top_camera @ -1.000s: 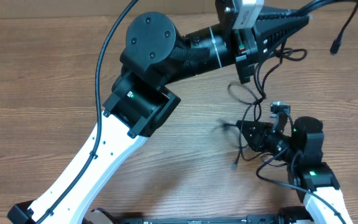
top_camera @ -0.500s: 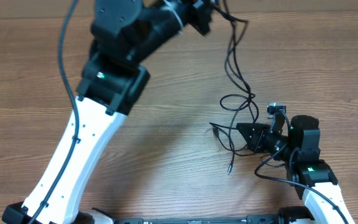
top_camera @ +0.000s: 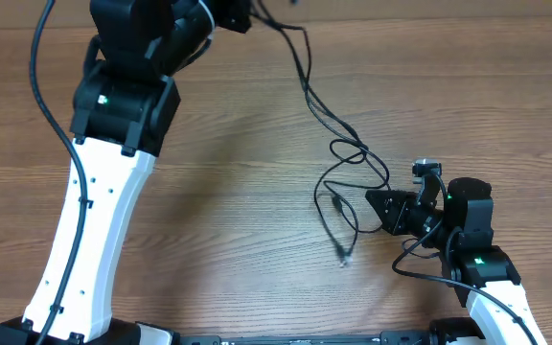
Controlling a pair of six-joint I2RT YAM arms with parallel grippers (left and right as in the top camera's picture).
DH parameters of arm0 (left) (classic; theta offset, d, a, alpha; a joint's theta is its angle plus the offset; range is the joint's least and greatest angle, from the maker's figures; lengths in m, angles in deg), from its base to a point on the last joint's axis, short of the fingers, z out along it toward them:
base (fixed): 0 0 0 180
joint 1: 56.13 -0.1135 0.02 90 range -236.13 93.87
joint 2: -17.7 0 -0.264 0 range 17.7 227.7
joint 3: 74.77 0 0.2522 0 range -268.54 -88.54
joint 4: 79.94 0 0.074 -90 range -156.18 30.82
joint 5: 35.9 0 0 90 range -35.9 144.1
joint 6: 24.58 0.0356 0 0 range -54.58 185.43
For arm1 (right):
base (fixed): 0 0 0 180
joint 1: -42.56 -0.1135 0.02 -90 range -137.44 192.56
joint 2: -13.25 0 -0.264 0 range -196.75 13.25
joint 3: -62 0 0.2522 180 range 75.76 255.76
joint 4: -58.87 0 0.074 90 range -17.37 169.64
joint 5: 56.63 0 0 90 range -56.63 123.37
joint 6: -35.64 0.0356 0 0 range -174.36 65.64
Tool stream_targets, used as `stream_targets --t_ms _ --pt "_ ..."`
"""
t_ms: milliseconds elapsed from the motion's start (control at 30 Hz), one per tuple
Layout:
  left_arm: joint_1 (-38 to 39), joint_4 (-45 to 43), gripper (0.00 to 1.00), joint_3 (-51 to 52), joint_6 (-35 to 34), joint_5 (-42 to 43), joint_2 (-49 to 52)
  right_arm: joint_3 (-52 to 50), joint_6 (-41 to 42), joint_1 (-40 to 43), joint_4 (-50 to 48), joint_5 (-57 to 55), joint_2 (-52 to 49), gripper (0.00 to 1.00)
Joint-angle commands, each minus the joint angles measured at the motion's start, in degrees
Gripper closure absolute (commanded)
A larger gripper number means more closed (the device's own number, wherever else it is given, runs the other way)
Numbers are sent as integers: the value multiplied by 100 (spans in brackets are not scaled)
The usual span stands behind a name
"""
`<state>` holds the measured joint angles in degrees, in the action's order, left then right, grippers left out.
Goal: Untangle cables
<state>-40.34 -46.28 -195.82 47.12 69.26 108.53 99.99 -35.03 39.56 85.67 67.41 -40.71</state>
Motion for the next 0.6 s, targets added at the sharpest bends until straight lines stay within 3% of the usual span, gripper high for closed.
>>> stream_targets --t_ms 0,300,400,567 --pt "-195 286 96 -87 37 -831 -20 26 -37 7 13 -92 -7 92" --pt "-275 1661 95 -87 52 -2105 -17 26 -35 7 11 -92 -7 92" --pt "-275 2162 85 -87 52 -2321 -17 28 -39 7 -2 -96 -7 89" --pt "-275 2977 89 -85 50 -2520 -17 52 -37 7 -48 -98 61 87"
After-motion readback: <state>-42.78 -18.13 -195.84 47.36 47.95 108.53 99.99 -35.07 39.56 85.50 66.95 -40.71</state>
